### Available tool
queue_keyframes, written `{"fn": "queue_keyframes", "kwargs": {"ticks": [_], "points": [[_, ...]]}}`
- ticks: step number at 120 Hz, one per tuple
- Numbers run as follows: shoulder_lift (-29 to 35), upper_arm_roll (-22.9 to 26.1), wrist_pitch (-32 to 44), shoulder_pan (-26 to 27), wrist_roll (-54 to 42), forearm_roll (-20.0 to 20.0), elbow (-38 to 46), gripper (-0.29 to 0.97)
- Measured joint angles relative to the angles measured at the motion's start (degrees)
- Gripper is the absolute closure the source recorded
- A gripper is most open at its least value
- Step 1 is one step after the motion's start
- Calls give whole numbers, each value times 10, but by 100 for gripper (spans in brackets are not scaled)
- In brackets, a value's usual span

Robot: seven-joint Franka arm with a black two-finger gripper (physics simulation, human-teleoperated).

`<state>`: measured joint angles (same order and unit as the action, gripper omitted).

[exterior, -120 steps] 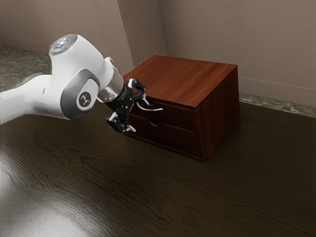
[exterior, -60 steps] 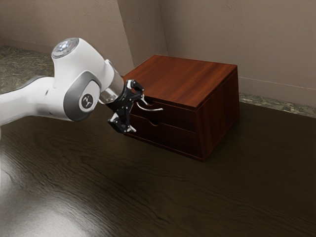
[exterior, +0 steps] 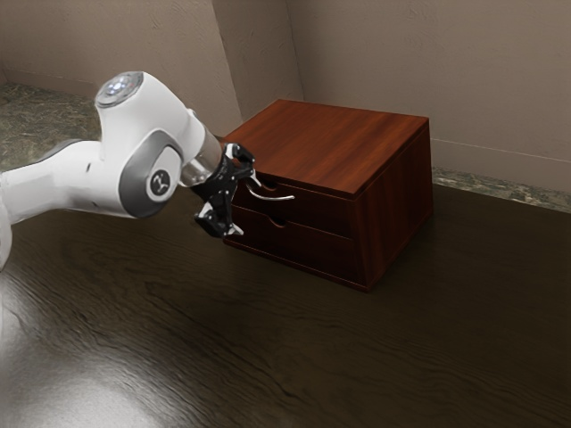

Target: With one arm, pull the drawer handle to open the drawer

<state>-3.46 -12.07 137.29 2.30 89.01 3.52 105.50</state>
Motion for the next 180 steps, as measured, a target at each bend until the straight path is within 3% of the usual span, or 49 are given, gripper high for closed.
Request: {"fn": "queue_keyframes", "kwargs": {"ticks": [52, 68, 93, 118, 180], "points": [[-14, -1, 9, 3, 4, 8, 2, 1], [-11, -1, 9, 7, 5, 8, 2, 14], [-5, -1, 7, 7, 6, 7, 4, 47], [10, -2, -6, 7, 7, 7, 6, 66], [67, 0, -26, 1, 9, 5, 63, 78]]}}
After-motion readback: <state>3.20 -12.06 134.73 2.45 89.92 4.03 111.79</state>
